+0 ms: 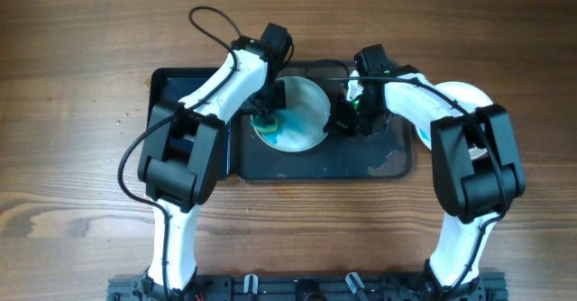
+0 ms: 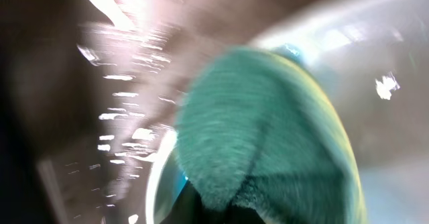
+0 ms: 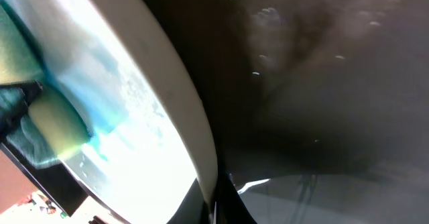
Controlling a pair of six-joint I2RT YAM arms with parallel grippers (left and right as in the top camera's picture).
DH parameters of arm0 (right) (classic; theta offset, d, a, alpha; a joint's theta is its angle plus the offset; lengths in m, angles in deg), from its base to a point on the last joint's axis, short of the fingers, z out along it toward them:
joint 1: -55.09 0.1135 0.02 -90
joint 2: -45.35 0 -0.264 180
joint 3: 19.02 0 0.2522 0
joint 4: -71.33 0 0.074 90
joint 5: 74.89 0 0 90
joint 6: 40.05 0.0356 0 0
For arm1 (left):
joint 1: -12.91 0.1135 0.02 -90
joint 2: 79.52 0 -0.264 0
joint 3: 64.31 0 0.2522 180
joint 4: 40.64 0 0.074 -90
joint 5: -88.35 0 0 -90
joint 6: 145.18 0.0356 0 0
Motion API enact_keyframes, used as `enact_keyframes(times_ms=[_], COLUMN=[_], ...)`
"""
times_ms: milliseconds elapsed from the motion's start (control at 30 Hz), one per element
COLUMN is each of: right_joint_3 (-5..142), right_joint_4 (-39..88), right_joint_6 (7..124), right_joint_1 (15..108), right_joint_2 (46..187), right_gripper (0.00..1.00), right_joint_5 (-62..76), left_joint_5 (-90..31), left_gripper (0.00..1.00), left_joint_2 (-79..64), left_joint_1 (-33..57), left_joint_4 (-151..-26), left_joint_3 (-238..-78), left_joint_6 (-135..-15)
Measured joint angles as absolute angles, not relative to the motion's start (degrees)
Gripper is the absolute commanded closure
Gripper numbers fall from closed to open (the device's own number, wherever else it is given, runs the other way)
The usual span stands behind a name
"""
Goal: Clean dirty plates on tray and stack at the side
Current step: 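Scrub the third plate with the sponge while the right gripper holds it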
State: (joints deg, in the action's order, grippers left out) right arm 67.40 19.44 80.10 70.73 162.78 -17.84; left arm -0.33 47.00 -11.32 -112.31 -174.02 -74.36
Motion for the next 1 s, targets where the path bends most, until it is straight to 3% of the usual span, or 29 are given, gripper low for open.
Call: enact_keyframes(times_ms=[300, 500, 667, 867, 1000], right_joint_3=[67.25, 67.25, 67.25, 67.25, 67.25], right_joint_4=[18.34, 18.26, 19.02, 19.53, 20.01], right_joint_6=[77.94, 77.50, 77.68, 78.38, 78.35], right_joint_1=[69.15, 68.24, 67.76, 68.17, 69.90], right_joint_2=[162.78, 162.76, 162.76, 162.76, 162.78], right_gripper=[0.96, 0.96, 0.96, 0.96, 0.96], right_joint_5=[-17.44, -17.22, -17.03, -17.46, -18.62], left_joint_5=[-13.07, -13.55, -9.05, 15.02, 21.73], left_gripper=[0.96, 0.96, 0.96, 0.96, 0.96], left_joint_2=[46.96, 46.46, 46.17, 45.89, 45.87], left_joint_1=[-16.81, -19.08, -18.91, -18.19, -17.29], left_joint_4=[-119.15, -114.41, -110.19, -109.34, -113.95], left_joint_3=[-172.66, -171.83, -171.77, -171.79, -172.97], left_joint_6=[-49.90, -45.51, -53.38, -74.91, -84.68])
